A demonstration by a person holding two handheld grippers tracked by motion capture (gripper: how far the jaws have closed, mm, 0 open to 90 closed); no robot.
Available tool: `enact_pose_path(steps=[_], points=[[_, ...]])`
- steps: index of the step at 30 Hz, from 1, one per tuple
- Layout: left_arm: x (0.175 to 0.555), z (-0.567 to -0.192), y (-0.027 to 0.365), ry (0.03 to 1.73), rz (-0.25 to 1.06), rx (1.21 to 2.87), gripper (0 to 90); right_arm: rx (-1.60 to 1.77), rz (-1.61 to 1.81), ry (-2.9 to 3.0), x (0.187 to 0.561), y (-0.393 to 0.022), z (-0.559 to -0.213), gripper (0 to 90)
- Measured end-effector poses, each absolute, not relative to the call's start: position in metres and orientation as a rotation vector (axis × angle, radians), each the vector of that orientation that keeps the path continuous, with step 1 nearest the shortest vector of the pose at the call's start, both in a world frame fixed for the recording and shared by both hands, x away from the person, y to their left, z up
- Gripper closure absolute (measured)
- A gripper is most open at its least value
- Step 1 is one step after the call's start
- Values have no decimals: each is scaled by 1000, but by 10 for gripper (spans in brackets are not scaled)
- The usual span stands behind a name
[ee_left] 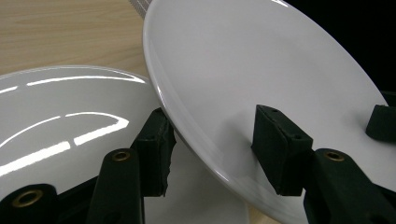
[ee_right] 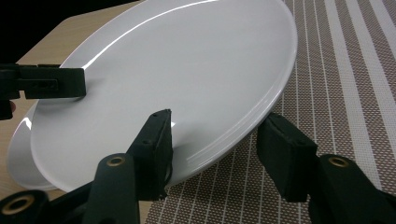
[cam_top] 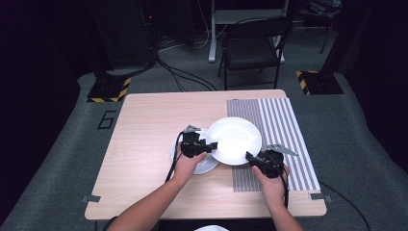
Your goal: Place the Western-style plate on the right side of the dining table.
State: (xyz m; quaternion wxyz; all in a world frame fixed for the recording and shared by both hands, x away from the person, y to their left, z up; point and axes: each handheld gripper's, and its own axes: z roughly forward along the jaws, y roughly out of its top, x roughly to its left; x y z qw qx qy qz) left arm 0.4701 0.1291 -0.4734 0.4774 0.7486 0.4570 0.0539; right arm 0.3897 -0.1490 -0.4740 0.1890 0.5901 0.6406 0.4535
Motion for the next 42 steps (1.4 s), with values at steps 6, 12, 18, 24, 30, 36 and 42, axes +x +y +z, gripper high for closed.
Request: enact_pose_path(steps=[6,12,18,24,30,36,42], points=[[472,-471,122,1099,122,1835,487,1660,1271,1782,386,-155,-472,455],[474,-471,113,1077,110,1840,487,1668,1261,1761,381,-161,-470,455],[475,-470,103,1058,99,1851,487,1686,1250,1732,376,-169,-470,456],[476,-468,92,1044,92,1858,487,1696,1241,1704,371,-176,-469,455],[477,-468,83,1031,78,1859,490,1709,1229,1676,367,-182,-468,458],[477,-469,77,1019,69,1867,493,1724,1223,1654,364,-187,-467,460],[478,-468,71,1016,64,1865,497,1728,1218,1636,362,-192,-467,461]])
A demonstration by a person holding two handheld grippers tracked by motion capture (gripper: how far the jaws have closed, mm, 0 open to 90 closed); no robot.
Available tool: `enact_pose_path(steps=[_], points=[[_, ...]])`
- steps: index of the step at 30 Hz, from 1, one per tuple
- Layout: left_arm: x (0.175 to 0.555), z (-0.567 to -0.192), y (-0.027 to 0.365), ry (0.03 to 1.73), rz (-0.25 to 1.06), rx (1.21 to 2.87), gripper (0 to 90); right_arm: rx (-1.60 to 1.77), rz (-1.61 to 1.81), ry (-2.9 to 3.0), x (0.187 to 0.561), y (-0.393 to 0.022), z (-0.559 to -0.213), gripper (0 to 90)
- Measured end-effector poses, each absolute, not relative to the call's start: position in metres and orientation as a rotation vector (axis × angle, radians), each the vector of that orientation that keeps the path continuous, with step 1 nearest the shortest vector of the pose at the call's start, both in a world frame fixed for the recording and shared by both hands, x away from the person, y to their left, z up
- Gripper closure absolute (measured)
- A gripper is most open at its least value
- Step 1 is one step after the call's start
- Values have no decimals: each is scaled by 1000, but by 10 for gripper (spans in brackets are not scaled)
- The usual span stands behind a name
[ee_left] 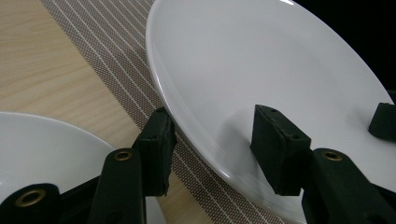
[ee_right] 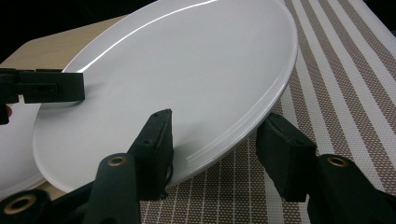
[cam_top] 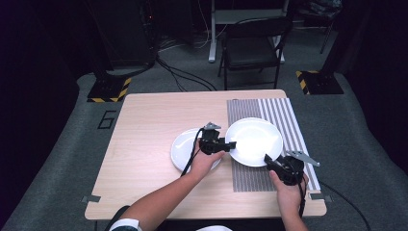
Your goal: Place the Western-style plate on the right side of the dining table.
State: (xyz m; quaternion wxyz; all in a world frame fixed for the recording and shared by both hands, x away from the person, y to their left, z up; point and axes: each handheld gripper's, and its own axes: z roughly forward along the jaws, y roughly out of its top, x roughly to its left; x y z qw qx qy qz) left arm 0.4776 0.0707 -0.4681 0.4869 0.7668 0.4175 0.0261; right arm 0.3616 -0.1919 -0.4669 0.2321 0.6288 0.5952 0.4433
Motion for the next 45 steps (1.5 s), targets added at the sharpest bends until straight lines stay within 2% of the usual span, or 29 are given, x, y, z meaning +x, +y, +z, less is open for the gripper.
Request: enact_pose_path(steps=[29,45], points=[[483,-470,52,993,37,1884,502,1743,1196,1590,356,-204,-468,465],[494,-462,46,1010,37,1866,516,1746,1211,1576,367,-209,-460,465]])
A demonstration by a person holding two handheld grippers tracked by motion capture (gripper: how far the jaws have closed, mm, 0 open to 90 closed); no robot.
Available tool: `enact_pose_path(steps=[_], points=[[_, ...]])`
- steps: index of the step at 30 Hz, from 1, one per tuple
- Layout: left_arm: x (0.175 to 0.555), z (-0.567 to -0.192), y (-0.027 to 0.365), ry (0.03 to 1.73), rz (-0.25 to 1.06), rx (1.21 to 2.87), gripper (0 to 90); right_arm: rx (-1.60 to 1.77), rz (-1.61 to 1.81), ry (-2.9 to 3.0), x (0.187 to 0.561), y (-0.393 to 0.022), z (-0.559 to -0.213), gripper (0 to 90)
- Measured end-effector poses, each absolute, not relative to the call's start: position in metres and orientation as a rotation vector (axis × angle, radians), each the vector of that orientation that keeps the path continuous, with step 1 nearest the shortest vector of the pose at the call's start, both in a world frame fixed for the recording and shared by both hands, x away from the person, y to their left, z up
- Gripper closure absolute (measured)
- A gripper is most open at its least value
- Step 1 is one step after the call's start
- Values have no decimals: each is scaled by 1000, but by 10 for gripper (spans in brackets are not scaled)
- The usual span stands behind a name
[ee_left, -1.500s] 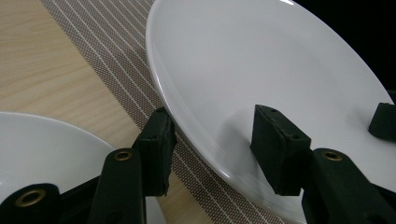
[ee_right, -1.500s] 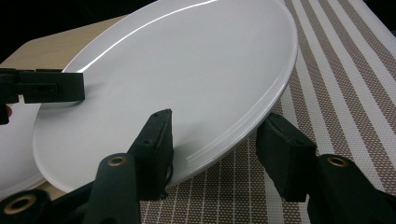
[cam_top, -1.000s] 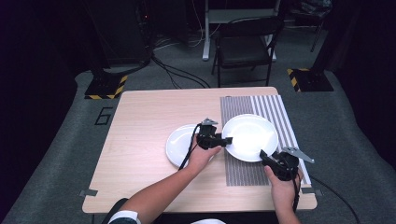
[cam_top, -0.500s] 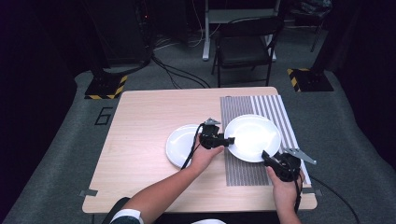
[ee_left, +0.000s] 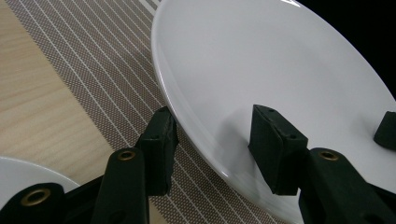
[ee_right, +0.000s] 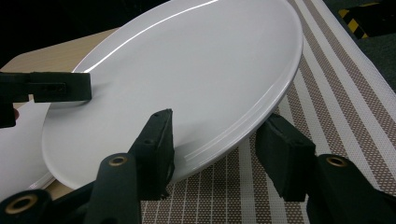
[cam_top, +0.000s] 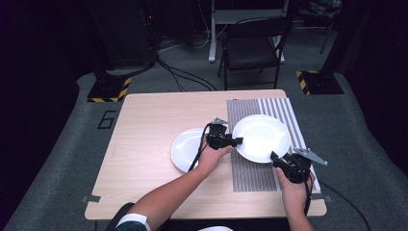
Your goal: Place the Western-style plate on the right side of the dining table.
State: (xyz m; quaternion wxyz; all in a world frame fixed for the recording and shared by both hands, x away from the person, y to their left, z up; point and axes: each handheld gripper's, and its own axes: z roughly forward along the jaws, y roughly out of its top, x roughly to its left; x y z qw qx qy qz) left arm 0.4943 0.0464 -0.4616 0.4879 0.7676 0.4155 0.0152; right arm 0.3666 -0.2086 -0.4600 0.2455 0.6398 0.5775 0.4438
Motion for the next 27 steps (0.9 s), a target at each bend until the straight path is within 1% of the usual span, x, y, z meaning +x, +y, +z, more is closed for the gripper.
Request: enact_pose_path(steps=[10,15,19,27], points=[[502,-466,40,1018,38,1856,516,1720,1195,1598,376,-216,-462,465],[504,-470,36,1018,0,1855,516,1728,1225,1608,379,-215,-464,465],[503,-472,33,1015,17,1859,526,1709,1237,1603,382,-215,-465,468],[506,-486,32,1052,-13,1878,546,1772,1260,1605,385,-216,-479,493]])
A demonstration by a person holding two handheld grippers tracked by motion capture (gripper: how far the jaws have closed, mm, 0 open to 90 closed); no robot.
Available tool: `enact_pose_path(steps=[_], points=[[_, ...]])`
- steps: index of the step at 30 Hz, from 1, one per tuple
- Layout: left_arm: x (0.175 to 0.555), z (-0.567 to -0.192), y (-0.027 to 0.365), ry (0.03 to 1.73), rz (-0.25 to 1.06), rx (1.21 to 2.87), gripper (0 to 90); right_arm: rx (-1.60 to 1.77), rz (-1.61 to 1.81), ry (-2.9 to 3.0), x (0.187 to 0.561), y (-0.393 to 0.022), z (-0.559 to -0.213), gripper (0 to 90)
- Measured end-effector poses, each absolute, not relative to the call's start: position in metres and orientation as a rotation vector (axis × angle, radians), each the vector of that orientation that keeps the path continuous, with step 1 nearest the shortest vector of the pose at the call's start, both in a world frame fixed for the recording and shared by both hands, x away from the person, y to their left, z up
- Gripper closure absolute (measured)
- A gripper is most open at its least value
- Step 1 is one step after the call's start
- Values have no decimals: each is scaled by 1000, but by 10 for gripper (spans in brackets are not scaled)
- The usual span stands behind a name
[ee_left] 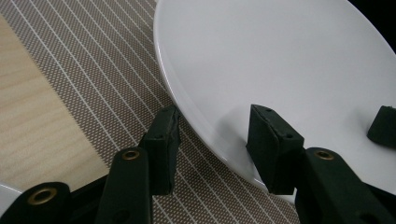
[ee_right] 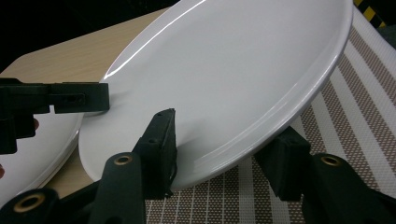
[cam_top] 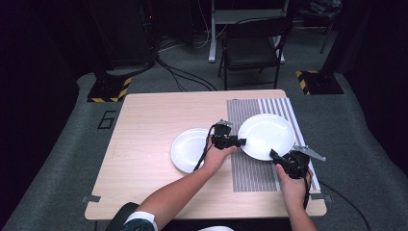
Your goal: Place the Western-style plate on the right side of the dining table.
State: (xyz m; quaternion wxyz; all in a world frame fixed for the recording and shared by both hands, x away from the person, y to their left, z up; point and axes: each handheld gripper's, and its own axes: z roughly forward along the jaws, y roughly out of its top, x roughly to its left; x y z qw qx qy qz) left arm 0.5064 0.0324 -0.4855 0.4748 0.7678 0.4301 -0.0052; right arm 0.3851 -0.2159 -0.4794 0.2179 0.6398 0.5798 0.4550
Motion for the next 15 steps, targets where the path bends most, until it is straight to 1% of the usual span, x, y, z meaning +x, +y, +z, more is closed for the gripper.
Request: enact_pose_path(steps=[15], points=[[511,-496,30,1072,-34,1872,557,1787,1253,1612,392,-217,-489,492]])
